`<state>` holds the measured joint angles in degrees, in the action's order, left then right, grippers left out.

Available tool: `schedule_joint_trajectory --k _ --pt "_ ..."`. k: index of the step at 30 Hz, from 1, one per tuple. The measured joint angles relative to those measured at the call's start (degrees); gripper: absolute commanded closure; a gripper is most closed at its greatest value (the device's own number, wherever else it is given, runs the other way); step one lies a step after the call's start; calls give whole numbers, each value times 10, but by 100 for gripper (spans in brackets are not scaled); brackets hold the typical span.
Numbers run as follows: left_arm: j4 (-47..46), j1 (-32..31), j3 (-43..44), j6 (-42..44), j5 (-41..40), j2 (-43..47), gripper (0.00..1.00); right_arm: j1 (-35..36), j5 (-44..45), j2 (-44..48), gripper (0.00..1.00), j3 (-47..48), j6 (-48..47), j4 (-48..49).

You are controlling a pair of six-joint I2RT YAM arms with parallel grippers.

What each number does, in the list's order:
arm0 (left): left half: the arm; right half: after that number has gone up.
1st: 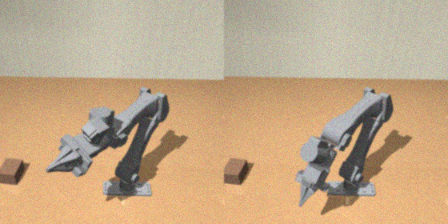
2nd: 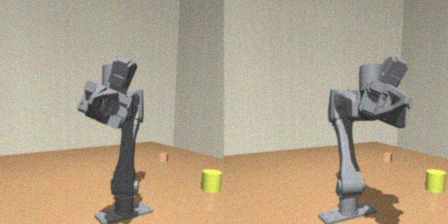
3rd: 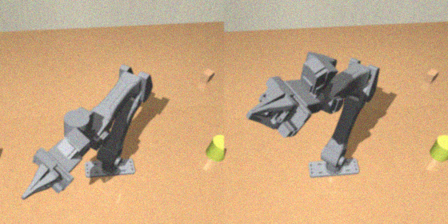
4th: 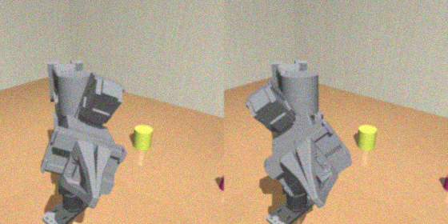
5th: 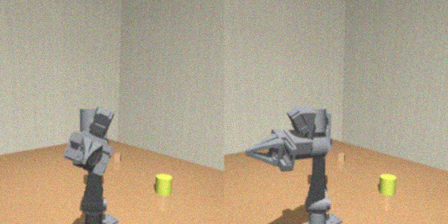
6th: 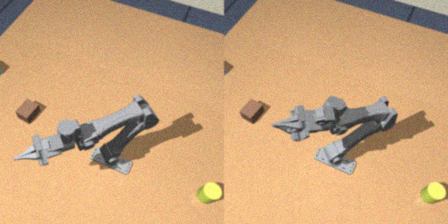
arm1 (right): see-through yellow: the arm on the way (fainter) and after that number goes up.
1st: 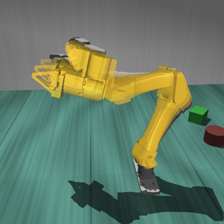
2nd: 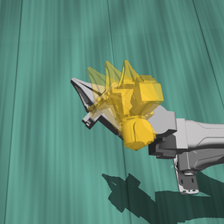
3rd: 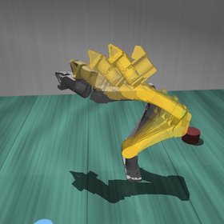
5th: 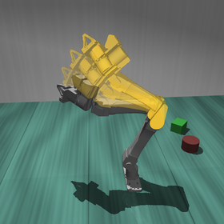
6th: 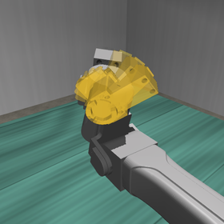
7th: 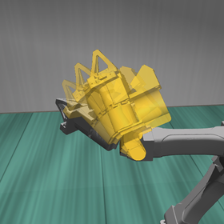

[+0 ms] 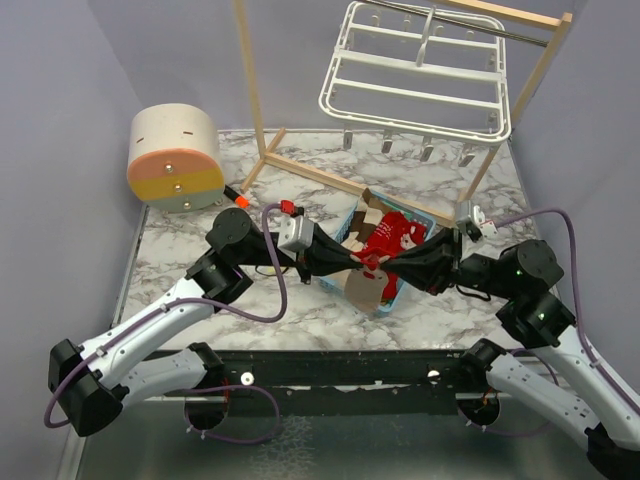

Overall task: Clip the socks to the hanger
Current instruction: Pick up the sock from the bin.

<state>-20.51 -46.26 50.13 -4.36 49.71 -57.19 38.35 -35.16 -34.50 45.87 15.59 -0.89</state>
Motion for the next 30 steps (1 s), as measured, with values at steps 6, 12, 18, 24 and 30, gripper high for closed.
schedule_joint_trajectory --k 6,12,18,24,30 --pt "0 -7 15 6 0 -26 100 0 -15 -13 89 0 0 -1" --pt "0 -20 43 11 -1 -49 100 0 -18 -17 88 0 -4 -4" --pt "0 -26 47 24 -10 -58 100 0 -3 -14 64 20 -23 -42" --pt "-3 -26 16 57 -45 -34 100 0 72 9 49 69 -57 -122" --pt "-2 -26 -9 80 -74 -24 100 0 181 43 43 129 -82 -204"
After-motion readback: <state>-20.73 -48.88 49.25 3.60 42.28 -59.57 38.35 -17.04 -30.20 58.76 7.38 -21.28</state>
